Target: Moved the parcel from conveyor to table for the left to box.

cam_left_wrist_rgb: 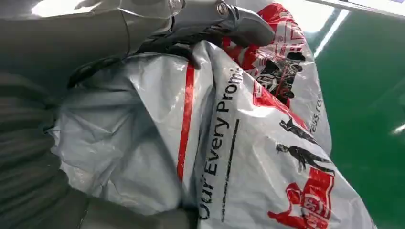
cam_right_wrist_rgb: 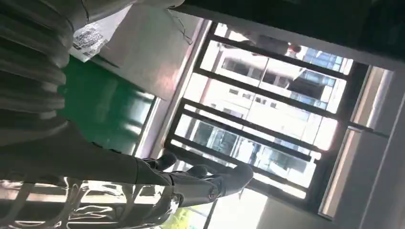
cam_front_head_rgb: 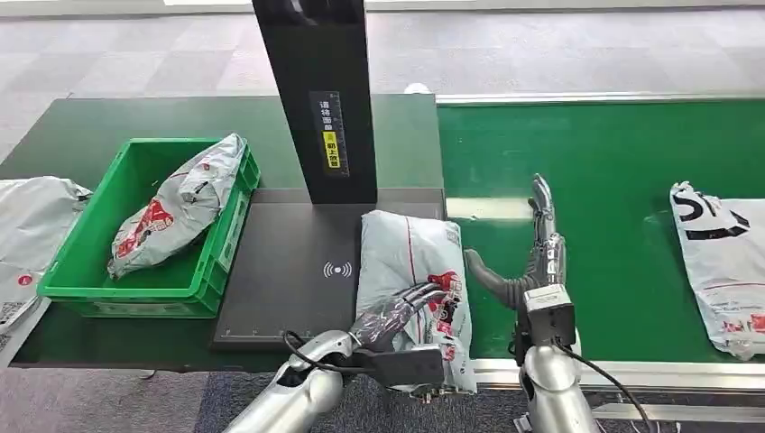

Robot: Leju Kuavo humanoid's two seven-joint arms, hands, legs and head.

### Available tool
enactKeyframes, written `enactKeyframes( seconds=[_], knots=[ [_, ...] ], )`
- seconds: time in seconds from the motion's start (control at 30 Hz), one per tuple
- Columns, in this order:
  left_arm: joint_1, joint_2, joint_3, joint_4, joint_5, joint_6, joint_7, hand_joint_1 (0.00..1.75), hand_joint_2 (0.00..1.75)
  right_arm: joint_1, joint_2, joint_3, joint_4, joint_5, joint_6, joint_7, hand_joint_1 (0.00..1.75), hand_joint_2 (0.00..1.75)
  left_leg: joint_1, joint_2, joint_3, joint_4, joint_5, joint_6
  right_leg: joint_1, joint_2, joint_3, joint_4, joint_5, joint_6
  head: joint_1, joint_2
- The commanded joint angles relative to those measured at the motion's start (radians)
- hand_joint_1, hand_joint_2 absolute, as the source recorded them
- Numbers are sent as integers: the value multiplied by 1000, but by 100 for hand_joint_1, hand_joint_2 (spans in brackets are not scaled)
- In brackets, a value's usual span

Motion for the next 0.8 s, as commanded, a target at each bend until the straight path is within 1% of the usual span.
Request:
enactKeyframes(
  seconds=[0.03, 0.33, 0.4, 0.5, 0.57, 0.6, 0.67, 0.7, 0.77, 0.8],
  knots=[
    [-44, 5, -25, 168, -4, 73, 4, 175, 175, 20, 21, -78, 13, 4, 4, 9, 0, 175, -1, 0, 2, -1, 1, 1, 0, 0, 2, -1, 1, 1, 0, 0],
    [-7, 20, 54, 51, 32, 214, -72, 175, 175, 30, 14, -95, -3, -5, -7, 15, 0, 175, -1, 2, 3, -2, 2, 3, -1, 2, 3, -3, 3, 3, 0, 0],
    [-8, 25, 60, 35, 37, 219, -82, 175, 175, 45, 10, -97, -22, -6, -12, 17, 0, 175, -1, 2, 3, -2, 2, 3, -1, 2, 3, -3, 2, 3, 0, 0],
    [2, 33, 84, 1, 52, 282, -115, 175, 175, 70, 5, -103, -52, -11, -16, 20, 0, 175, -1, 1, 2, -2, 2, 2, -1, 1, 2, -2, 2, 3, 0, 0],
    [15, 40, 99, -35, 46, 359, -139, 175, 175, 83, 8, -114, -70, -13, -18, 21, 0, 175, -1, 1, 2, -2, 1, 3, -1, 1, 2, -2, 2, 3, 0, 0],
    [12, 42, 100, -37, 47, 356, -138, 175, 175, 83, 6, -115, -71, -13, -18, 22, 0, 175, -1, 1, 2, -1, 1, 3, -1, 2, 1, -2, 2, 3, 0, 0],
    [36, 60, 113, -121, 17, 432, -150, 175, 175, 87, 15, -130, -91, -14, -9, 31, 0, 175, -1, 1, 1, -1, 2, 3, -1, 2, 0, -1, 2, 3, 0, 0],
    [42, 68, 120, -154, 16, 434, -147, 175, 175, 85, 16, -134, -99, -13, -5, 36, 0, 175, -1, 2, 0, -1, 1, 2, -1, 2, -1, -1, 2, 3, 0, 0],
    [50, 79, 130, -201, -14, 491, -152, 175, 175, 84, 16, -137, -107, -10, -1, 40, 0, 175, -1, 2, -1, -1, 2, 2, -1, 2, -2, 0, 2, 3, 0, 0],
    [51, 85, 134, -220, -17, 489, -151, 175, 175, 83, 15, -137, -110, -9, 1, 42, 0, 175, -1, 2, -2, 0, 2, 2, -1, 2, -3, 0, 2, 2, 0, 0]
  ],
)
